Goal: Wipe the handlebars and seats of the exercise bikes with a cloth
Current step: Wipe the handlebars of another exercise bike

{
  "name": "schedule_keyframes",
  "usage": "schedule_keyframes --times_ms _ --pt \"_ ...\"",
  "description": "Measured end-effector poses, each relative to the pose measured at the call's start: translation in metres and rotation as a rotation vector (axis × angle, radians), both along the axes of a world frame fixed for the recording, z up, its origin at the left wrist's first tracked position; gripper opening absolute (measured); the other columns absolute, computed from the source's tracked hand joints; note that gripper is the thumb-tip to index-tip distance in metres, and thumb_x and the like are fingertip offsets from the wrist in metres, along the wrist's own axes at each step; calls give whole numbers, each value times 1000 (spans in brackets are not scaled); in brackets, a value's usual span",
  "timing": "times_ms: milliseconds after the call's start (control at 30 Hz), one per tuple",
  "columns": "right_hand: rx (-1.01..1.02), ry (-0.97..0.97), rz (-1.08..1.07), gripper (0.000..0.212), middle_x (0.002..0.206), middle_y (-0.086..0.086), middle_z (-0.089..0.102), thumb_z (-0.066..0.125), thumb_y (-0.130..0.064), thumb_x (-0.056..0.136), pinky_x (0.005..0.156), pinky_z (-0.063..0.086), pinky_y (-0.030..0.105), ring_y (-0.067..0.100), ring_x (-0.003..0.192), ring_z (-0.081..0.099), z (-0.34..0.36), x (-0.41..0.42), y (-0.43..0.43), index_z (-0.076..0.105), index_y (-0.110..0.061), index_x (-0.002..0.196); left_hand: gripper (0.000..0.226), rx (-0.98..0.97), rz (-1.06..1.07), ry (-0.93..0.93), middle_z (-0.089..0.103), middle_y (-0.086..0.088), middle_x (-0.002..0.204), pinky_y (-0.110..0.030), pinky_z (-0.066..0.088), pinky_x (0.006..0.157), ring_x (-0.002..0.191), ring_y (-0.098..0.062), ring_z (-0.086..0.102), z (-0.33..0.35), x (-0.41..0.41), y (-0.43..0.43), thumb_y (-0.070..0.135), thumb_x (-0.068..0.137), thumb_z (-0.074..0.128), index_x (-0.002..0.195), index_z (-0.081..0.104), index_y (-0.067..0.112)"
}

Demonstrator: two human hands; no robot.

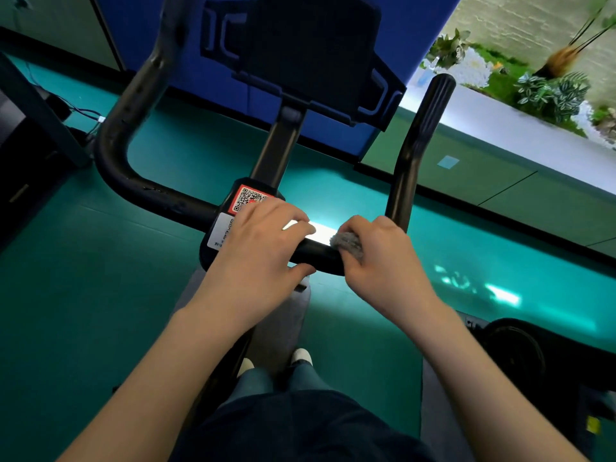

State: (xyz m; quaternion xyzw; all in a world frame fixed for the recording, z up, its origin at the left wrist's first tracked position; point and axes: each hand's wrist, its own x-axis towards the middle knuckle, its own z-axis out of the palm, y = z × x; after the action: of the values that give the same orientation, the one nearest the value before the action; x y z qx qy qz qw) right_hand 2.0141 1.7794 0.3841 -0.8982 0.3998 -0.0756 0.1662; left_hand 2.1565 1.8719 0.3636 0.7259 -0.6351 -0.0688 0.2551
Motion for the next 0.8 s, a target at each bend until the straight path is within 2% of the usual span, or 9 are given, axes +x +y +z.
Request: schedule_keyframes --times_ms 67,200,300,367,500,633,733,800 --pt "32 -51 -26 18 89 10 62 56 -13 86 71 31 31 28 91 51 -3 13 5 64 -11 102 42 -14 29 -27 63 -3 111 -33 25 97 113 -26 53 1 5 4 24 65 82 102 69 11" --pt "168 -148 -42 16 89 8 67 56 -14 86 77 45 37 28 83 56 -2 33 7 63 -13 100 49 -13 23 -14 60 -4 120 -35 25 100 120 -25 48 0 10 7 21 65 81 110 65 10" --pt "143 -162 -103 16 93 8 66 57 -13 86 70 35 26 24 91 54 -4 27 4 64 -15 100 58 -27 36 17 57 -6 125 -41 34 100 121 -24 44 -1 12 9 21 64 83 117 62 7" --pt "130 -123 -120 17 94 9 66 57 -13 86 67 29 24 25 95 53 -6 24 4 65 -14 101 62 -35 36 40 58 -7 124 -45 40 100 119 -26 47 -1 15 10 20 63 84 118 61 5" --pt "131 -150 -80 17 92 8 68 56 -11 85 71 32 29 27 93 53 -8 41 11 65 -11 100 60 -41 7 62 59 -9 121 -49 43 98 116 -29 51 -3 21 10 14 64 83 118 61 2" --pt "126 -238 -44 25 92 9 67 55 -4 81 66 28 23 25 92 52 -10 54 22 63 -10 104 61 -53 -7 81 59 -10 120 -49 43 98 115 -29 51 -3 23 10 6 63 78 121 59 2" --pt "174 -344 -39 22 89 0 66 60 -4 81 71 34 11 20 88 54 -8 44 30 65 -13 100 64 -60 -13 78 60 -9 119 -49 43 98 115 -30 51 -3 24 10 6 61 79 121 58 2" --pt "152 -448 -49 17 85 -7 62 63 -8 81 74 42 17 17 86 57 -8 26 33 66 -16 95 65 -51 -16 59 59 -8 119 -49 43 97 115 -29 51 -4 23 10 9 61 80 122 58 3"
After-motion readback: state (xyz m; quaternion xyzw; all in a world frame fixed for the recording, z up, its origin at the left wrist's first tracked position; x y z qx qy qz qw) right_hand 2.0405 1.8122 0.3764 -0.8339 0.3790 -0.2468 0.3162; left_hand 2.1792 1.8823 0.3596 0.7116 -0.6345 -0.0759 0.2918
